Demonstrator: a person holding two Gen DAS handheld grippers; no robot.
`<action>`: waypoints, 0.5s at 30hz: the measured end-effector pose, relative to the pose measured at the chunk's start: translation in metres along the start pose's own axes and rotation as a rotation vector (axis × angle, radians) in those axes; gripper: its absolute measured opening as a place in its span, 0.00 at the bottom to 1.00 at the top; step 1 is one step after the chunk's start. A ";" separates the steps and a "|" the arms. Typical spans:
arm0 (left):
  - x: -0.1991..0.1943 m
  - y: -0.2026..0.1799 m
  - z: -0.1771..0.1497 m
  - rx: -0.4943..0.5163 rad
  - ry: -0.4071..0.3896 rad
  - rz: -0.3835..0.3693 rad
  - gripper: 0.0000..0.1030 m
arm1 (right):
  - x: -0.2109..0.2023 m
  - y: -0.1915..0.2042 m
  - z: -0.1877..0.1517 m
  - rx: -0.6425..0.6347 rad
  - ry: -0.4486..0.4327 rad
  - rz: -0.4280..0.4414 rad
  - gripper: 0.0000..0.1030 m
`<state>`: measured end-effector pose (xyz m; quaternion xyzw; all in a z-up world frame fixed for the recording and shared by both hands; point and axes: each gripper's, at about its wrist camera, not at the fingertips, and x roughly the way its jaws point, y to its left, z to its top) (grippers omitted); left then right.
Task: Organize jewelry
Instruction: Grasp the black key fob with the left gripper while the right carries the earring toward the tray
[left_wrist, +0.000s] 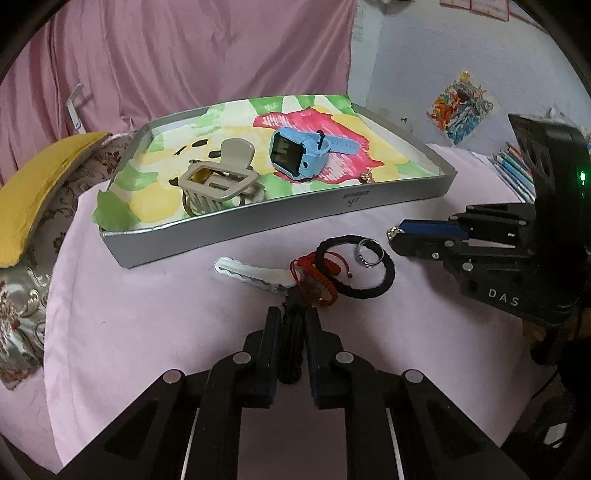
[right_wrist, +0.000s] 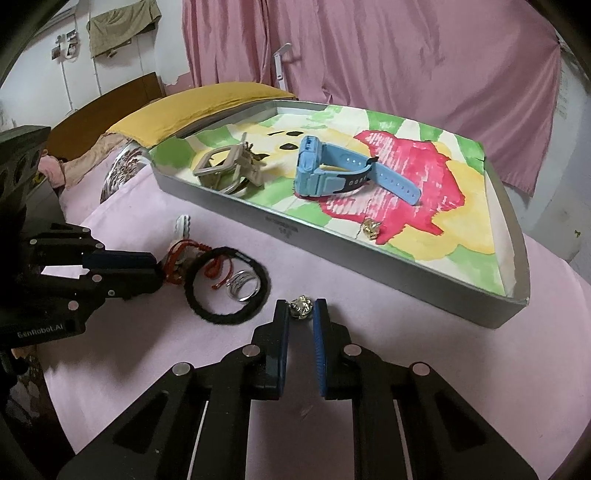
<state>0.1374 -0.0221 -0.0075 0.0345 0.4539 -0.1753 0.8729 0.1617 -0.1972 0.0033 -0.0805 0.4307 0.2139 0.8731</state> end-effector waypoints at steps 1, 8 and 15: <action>0.000 0.001 -0.001 -0.007 0.002 -0.005 0.12 | -0.001 0.001 -0.001 -0.004 0.001 0.002 0.11; -0.009 0.008 -0.012 -0.079 0.016 -0.060 0.12 | -0.011 0.005 -0.013 0.001 0.000 0.022 0.11; -0.013 0.011 -0.022 -0.155 0.048 -0.173 0.11 | -0.019 0.007 -0.022 0.020 -0.008 0.045 0.11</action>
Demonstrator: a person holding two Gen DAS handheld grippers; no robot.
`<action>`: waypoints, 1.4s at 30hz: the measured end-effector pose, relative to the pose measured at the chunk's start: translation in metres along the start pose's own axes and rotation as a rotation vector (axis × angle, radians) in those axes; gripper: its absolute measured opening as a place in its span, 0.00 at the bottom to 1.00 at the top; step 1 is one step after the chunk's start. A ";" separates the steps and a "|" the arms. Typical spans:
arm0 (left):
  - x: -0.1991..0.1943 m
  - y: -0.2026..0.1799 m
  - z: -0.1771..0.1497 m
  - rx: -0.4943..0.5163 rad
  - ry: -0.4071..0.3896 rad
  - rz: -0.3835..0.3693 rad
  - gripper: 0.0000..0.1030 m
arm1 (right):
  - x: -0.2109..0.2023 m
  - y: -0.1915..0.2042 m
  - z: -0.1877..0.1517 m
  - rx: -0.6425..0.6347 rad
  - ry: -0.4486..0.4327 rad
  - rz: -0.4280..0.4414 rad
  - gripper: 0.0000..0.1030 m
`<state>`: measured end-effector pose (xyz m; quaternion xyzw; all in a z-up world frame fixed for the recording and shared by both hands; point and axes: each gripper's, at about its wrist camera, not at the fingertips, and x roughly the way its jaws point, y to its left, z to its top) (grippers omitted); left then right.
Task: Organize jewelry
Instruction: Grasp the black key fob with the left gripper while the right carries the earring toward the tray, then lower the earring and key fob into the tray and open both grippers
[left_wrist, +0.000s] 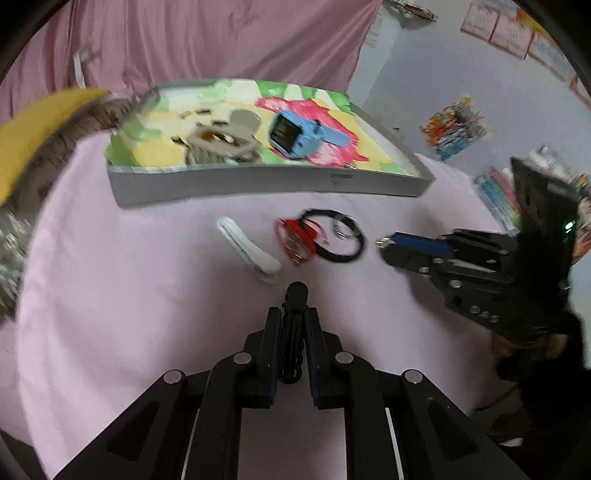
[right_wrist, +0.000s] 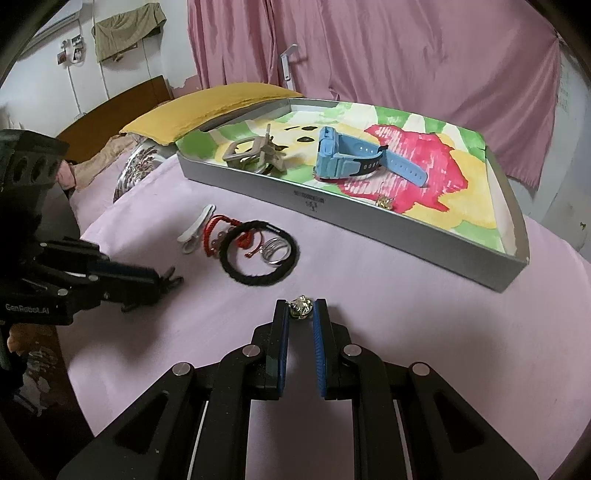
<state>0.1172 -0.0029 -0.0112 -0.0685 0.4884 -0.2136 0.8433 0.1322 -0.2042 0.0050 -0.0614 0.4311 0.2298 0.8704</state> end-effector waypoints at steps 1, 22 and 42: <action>0.000 0.001 -0.002 -0.015 0.009 -0.030 0.12 | -0.002 0.000 -0.001 0.004 -0.005 0.004 0.11; -0.038 -0.019 0.024 -0.024 -0.423 -0.014 0.11 | -0.052 0.015 0.026 0.038 -0.417 -0.070 0.11; -0.039 -0.018 0.070 0.064 -0.662 0.158 0.12 | -0.043 0.021 0.060 -0.023 -0.588 -0.212 0.11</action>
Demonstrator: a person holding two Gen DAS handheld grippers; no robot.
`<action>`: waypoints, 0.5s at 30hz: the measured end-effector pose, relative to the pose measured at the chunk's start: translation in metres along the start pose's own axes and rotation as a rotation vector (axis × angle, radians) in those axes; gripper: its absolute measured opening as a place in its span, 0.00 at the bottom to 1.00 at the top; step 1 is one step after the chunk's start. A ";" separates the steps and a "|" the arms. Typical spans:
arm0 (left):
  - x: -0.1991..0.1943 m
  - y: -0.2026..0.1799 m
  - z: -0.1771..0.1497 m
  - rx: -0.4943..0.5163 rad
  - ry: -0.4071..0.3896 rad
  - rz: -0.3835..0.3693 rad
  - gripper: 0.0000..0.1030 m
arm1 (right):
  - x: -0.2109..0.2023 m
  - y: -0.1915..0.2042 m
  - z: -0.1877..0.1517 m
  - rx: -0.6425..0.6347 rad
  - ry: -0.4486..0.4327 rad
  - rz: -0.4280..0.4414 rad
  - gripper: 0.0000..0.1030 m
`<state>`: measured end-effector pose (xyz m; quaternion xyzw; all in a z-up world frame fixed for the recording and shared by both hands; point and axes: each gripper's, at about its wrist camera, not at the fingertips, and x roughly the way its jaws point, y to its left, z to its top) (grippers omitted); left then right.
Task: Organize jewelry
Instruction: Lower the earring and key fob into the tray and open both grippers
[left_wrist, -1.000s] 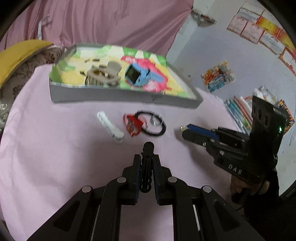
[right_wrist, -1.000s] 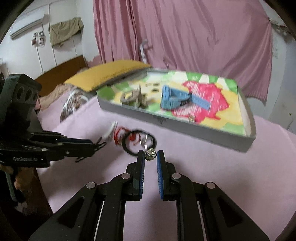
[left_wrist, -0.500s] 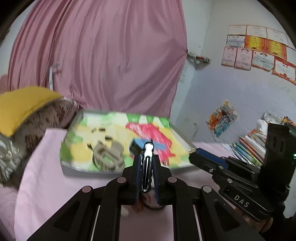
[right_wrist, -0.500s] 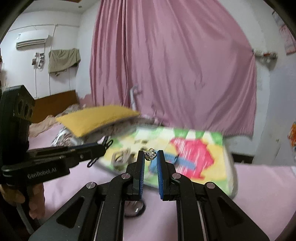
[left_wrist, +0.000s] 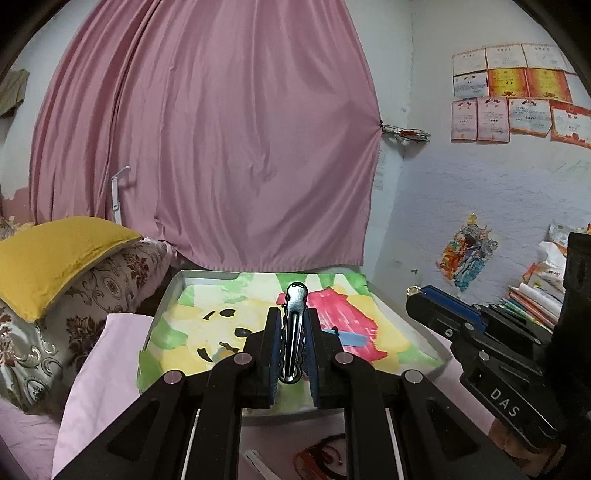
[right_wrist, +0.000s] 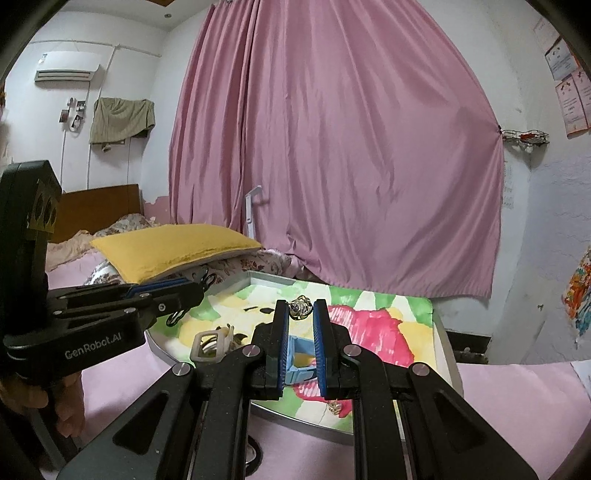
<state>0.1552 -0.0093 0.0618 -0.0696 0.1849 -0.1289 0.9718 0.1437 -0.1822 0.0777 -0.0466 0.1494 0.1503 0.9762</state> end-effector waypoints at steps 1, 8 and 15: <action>0.001 0.001 -0.001 -0.002 0.001 0.000 0.12 | 0.001 0.000 0.000 0.000 0.004 0.000 0.11; 0.014 0.007 -0.006 -0.014 0.044 0.006 0.11 | 0.022 -0.002 -0.006 0.011 0.085 0.013 0.11; 0.034 0.019 -0.012 -0.070 0.186 0.027 0.12 | 0.049 -0.015 -0.021 0.079 0.238 0.066 0.11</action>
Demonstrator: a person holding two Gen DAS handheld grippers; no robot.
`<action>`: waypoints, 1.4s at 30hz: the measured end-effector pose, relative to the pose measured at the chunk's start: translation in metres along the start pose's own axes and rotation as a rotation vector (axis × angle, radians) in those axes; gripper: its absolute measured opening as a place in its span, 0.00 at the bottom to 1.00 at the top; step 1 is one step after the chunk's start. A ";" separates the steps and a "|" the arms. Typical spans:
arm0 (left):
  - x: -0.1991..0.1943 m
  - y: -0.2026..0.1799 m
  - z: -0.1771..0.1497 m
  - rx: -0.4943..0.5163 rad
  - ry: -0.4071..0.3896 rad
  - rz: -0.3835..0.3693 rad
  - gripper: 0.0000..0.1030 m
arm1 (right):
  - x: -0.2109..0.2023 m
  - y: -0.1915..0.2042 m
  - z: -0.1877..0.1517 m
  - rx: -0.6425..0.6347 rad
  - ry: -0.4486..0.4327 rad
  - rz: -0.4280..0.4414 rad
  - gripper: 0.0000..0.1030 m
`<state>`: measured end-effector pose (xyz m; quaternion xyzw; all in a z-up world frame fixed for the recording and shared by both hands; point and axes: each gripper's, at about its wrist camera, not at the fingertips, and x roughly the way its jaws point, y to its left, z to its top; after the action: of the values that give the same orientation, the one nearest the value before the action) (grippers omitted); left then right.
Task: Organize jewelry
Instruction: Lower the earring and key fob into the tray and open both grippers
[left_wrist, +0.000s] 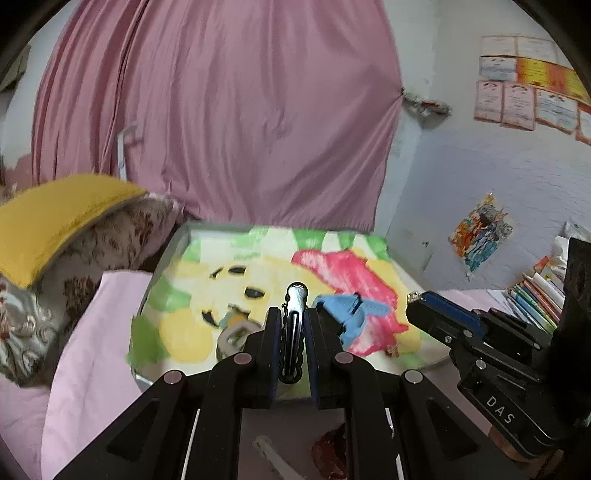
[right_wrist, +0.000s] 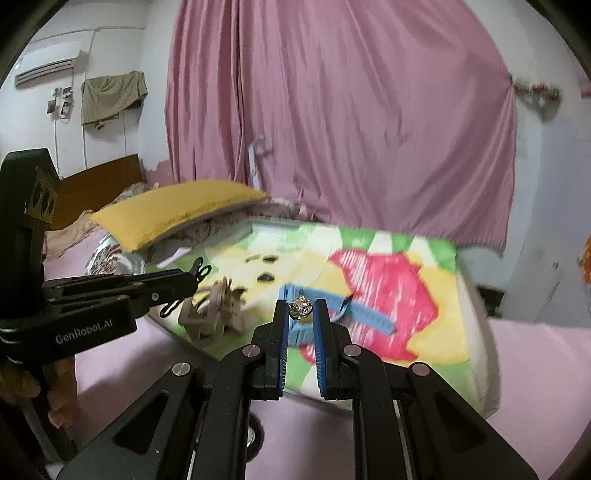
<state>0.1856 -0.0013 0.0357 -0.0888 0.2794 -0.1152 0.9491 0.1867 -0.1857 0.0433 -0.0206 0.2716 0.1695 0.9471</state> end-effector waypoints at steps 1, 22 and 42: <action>0.002 0.001 0.000 -0.008 0.018 0.005 0.12 | 0.003 -0.002 -0.001 0.009 0.019 0.010 0.11; 0.019 0.017 -0.007 -0.082 0.191 0.060 0.12 | 0.046 -0.008 -0.011 0.068 0.252 0.097 0.11; 0.017 0.019 -0.008 -0.091 0.177 0.055 0.23 | 0.015 -0.016 -0.011 0.104 0.139 0.047 0.33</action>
<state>0.1980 0.0110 0.0157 -0.1135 0.3695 -0.0836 0.9185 0.1989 -0.1971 0.0254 0.0232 0.3457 0.1757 0.9215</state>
